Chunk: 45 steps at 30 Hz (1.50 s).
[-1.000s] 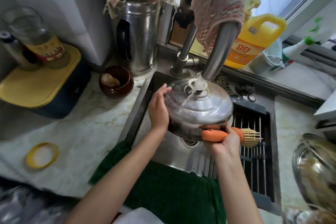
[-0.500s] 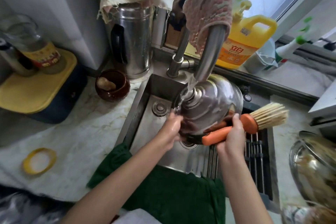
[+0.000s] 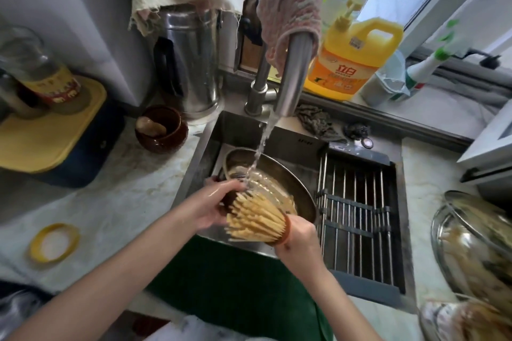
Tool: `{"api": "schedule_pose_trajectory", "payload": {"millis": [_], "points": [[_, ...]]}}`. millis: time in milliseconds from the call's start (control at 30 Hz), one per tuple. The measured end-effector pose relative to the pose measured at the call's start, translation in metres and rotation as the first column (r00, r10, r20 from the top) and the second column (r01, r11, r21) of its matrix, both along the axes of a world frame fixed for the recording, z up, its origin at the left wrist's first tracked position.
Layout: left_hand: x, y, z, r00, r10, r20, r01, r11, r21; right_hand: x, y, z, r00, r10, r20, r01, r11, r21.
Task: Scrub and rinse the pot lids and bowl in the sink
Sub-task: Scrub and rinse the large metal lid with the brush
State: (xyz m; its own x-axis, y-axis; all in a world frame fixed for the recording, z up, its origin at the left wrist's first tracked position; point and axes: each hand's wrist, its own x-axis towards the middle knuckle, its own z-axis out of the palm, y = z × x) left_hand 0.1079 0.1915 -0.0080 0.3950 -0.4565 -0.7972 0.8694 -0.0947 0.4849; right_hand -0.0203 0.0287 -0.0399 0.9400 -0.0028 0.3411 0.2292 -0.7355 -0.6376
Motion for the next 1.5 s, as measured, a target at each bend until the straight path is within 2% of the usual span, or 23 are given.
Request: {"api": "schedule_pose_trajectory", "payload": {"millis": [67, 133, 200, 233, 267, 300, 367, 433, 467, 500, 600, 733, 800, 900, 1033, 1133, 1167, 1233, 1333, 1400, 1433, 1467, 1500], "points": [[-0.005, 0.005, -0.001, 0.999, -0.015, -0.041, 0.018, 0.997, 0.076, 0.0, 0.0, 0.0, 0.995, 0.084, -0.054, -0.088, 0.994, -0.061], [-0.009, 0.009, 0.003, 0.998, 0.009, -0.064, -0.001, 0.992, 0.122, 0.002, -0.003, 0.004, 0.969, 0.153, -0.192, -0.155, 0.988, 0.006], [-0.011, 0.016, 0.006, 0.994, 0.086, -0.073, -0.077, 0.99, 0.115, 0.004, -0.007, 0.01, 0.941, 0.139, -0.309, -0.074, 0.975, 0.211], [-0.011, 0.021, 0.007, 0.988, 0.13, -0.084, -0.12, 0.986, 0.115, 0.008, -0.01, 0.015, 0.927, 0.104, -0.361, 0.036, 0.933, 0.359], [-0.01, 0.028, 0.007, 0.983, 0.167, -0.08, -0.156, 0.98, 0.124, 0.017, -0.013, 0.02, 0.901, 0.064, -0.429, 0.179, 0.846, 0.503], [-0.009, 0.034, 0.008, 0.981, 0.179, -0.069, -0.169, 0.976, 0.134, 0.029, -0.017, 0.024, 0.864, 0.047, -0.502, 0.321, 0.716, 0.62], [-0.008, 0.045, 0.009, 0.982, 0.184, -0.044, -0.175, 0.974, 0.147, 0.06, -0.022, 0.033, 0.778, 0.16, -0.607, 0.51, 0.401, 0.761], [-0.008, 0.049, 0.011, 0.985, 0.171, -0.033, -0.165, 0.976, 0.143, 0.089, -0.02, 0.046, 0.705, 0.327, -0.63, 0.631, 0.115, 0.767], [-0.01, 0.05, 0.012, 0.986, 0.166, -0.022, -0.162, 0.977, 0.142, 0.1, -0.016, 0.049, 0.676, 0.374, -0.635, 0.678, 0.02, 0.735], [-0.013, 0.05, 0.014, 0.986, 0.169, -0.004, -0.167, 0.976, 0.143, 0.106, -0.012, 0.051, 0.649, 0.406, -0.643, 0.714, -0.032, 0.7], [-0.018, 0.051, 0.016, 0.978, 0.208, 0.025, -0.21, 0.971, 0.119, 0.117, 0.004, 0.047, 0.592, 0.464, -0.659, 0.763, -0.059, 0.643], [-0.021, 0.057, 0.016, 0.974, 0.225, 0.012, -0.225, 0.969, 0.104, 0.12, 0.017, 0.046, 0.604, 0.484, -0.633, 0.755, -0.095, 0.648], [-0.021, 0.058, 0.019, 0.972, 0.234, 0.013, -0.234, 0.965, 0.115, 0.118, 0.017, 0.044, 0.598, 0.506, -0.622, 0.749, -0.077, 0.658], [-0.023, 0.058, 0.026, 0.972, 0.235, 0.031, -0.237, 0.964, 0.125, 0.117, 0.014, 0.044, 0.591, 0.527, -0.611, 0.709, 0.021, 0.704], [-0.024, 0.055, 0.022, 0.954, 0.289, 0.077, -0.297, 0.946, 0.132, 0.115, 0.008, 0.055, 0.62, 0.501, -0.604, 0.693, 0.012, 0.721], [-0.024, 0.051, 0.024, 0.959, 0.282, 0.038, -0.284, 0.95, 0.132, 0.111, 0.0, 0.06, 0.618, 0.55, -0.562, 0.656, 0.034, 0.754], [-0.024, 0.051, 0.024, 0.96, 0.278, 0.022, -0.278, 0.952, 0.128, 0.109, -0.005, 0.061, 0.603, 0.569, -0.559, 0.635, 0.082, 0.768], [-0.022, 0.051, 0.024, 0.961, 0.278, 0.002, -0.276, 0.953, 0.125, 0.106, -0.017, 0.063, 0.551, 0.505, -0.664, 0.591, 0.327, 0.738], [-0.017, 0.051, 0.023, 0.962, 0.274, 0.0, -0.272, 0.953, 0.132, 0.103, -0.039, 0.075, 0.508, 0.304, -0.806, 0.439, 0.714, 0.545], [-0.015, 0.05, 0.022, 0.965, 0.263, -0.004, -0.259, 0.955, 0.145, 0.103, -0.05, 0.085, 0.516, 0.145, -0.844, 0.159, 0.952, 0.261], [-0.014, 0.05, 0.021, 0.967, 0.253, -0.004, -0.25, 0.956, 0.152, 0.105, -0.055, 0.087, 0.588, 0.058, -0.807, -0.057, 0.998, 0.03], [-0.012, 0.05, 0.019, 0.97, 0.243, -0.004, -0.239, 0.957, 0.162, 0.106, -0.059, 0.086, 0.683, 0.027, -0.73, -0.244, 0.95, -0.194], [-0.01, 0.05, 0.018, 0.974, 0.226, -0.005, -0.222, 0.96, 0.171, 0.107, -0.058, 0.086, 0.762, 0.054, -0.645, -0.36, 0.863, -0.354]]}}
